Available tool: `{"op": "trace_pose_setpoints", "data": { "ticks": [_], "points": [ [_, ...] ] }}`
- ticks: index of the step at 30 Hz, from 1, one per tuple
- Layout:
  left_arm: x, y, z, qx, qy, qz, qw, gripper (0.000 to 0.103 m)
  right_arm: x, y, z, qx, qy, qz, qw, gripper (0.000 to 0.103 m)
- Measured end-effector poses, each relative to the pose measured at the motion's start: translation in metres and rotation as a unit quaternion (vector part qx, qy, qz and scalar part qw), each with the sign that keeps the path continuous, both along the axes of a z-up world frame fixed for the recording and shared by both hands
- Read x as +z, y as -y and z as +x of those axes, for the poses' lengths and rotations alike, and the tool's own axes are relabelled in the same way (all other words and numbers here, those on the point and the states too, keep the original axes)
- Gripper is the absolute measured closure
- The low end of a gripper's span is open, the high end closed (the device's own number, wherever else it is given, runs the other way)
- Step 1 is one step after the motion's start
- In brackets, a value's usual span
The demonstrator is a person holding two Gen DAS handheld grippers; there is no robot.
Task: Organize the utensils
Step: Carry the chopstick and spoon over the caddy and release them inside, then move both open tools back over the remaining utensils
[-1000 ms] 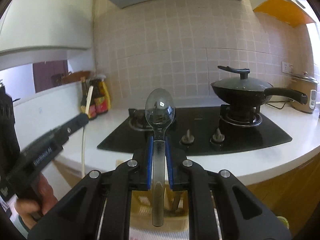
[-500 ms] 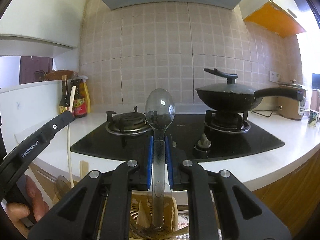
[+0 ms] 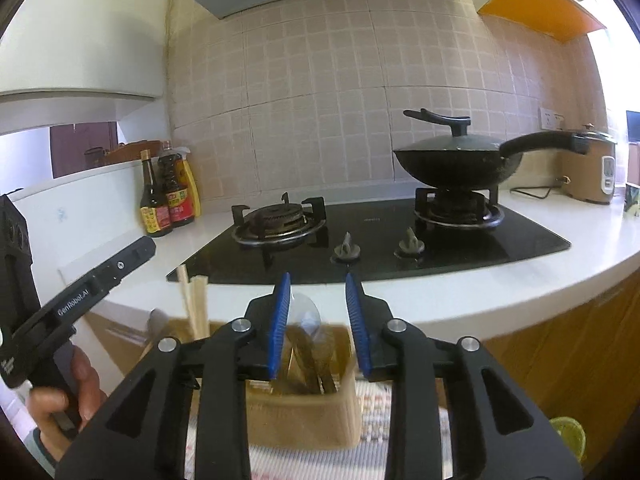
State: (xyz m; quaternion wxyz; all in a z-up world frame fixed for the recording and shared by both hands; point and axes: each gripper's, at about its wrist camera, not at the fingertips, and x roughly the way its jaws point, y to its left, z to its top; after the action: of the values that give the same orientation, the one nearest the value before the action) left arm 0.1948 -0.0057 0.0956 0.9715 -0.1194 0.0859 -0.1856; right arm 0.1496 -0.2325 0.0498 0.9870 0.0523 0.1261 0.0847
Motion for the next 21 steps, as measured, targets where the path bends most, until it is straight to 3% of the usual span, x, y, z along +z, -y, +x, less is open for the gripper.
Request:
{"op": "trace_pose_setpoints", "data": {
  "ticks": [1, 3, 8, 12, 14, 17, 21],
  "points": [
    [0.002, -0.005, -0.009, -0.001, 0.000, -0.001, 1.0000, 0.070, 0.000, 0.001, -0.008, 0.002, -0.004, 0.002, 1.000, 0.077],
    [0.007, -0.011, -0.025, -0.007, -0.005, 0.000, 1.0000, 0.065, 0.002, 0.000, -0.022, 0.008, -0.017, 0.002, 1.000, 0.077],
    [0.014, -0.028, -0.066, -0.022, -0.027, 0.001, 0.9994, 0.064, 0.002, -0.006, -0.054, 0.024, -0.073, 0.002, 0.997, 0.065],
    [0.012, -0.036, -0.093, -0.026, -0.087, 0.033, 0.9954, 0.059, -0.009, -0.012, -0.068, 0.052, -0.162, 0.023, 0.985, 0.063],
    [0.004, -0.040, -0.107, -0.030, -0.124, 0.054, 0.9904, 0.059, -0.019, -0.015, -0.070, 0.067, -0.205, 0.034, 0.976, 0.063],
    [-0.017, -0.042, -0.121, -0.040, -0.184, 0.085, 0.9784, 0.058, -0.048, -0.036, -0.067, 0.081, -0.283, 0.007, 0.956, 0.063],
    [-0.057, -0.042, -0.131, -0.053, -0.267, 0.133, 0.9531, 0.058, -0.084, -0.063, -0.063, 0.102, -0.352, -0.006, 0.930, 0.063]
  ]
}}
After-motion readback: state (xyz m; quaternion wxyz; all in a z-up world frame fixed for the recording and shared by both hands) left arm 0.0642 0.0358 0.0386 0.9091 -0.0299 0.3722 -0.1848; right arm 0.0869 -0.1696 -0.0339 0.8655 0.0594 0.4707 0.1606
